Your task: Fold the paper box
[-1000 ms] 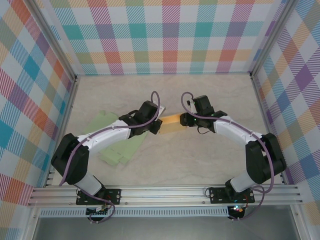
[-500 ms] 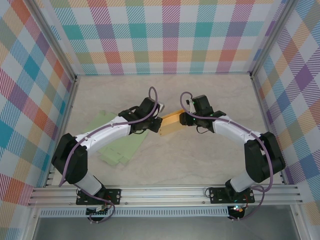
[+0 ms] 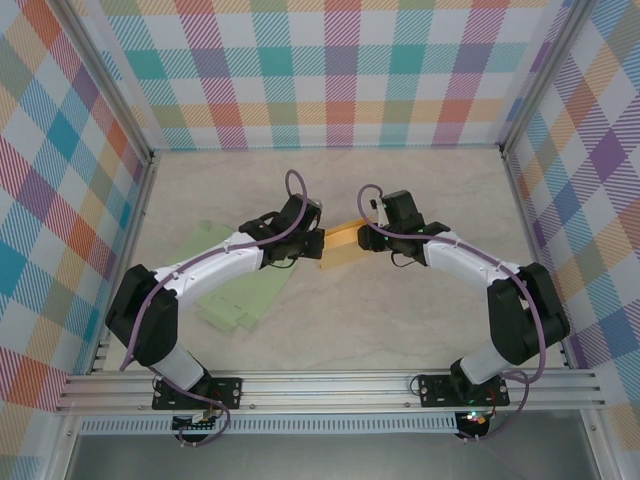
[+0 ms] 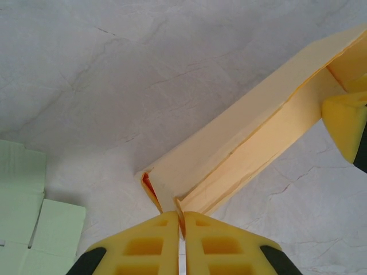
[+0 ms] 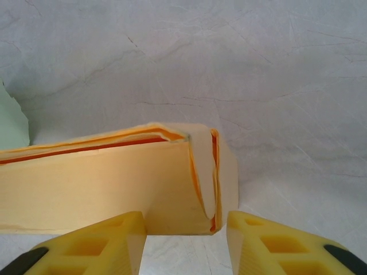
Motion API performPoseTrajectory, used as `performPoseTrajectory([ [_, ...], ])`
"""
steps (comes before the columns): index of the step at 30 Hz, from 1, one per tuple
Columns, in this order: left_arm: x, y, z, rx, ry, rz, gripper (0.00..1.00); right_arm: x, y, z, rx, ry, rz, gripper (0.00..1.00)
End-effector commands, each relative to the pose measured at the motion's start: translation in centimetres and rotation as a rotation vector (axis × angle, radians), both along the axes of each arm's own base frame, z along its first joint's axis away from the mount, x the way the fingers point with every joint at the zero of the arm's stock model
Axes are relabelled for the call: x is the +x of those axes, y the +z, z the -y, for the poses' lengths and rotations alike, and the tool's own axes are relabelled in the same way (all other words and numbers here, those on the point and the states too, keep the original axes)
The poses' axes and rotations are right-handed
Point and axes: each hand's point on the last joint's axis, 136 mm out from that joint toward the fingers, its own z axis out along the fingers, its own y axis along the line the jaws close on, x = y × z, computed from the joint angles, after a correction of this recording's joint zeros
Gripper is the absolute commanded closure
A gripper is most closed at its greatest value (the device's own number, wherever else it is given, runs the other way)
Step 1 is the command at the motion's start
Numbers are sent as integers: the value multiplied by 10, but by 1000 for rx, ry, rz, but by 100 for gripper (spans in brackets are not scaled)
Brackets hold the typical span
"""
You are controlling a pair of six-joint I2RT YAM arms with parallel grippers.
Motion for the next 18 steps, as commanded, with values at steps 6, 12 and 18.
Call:
performPoseTrajectory([
  [6,7,9,14,-90,27,12,90,-24,-44,7,-99,22,-134,57],
  [12,5,-5,8,-67,46,5,91,-24,-44,7,-101,21,-132,57],
  [18,1,-22,-4,-22,69,-8,92,-24,-44,7,-102,17,-133,57],
])
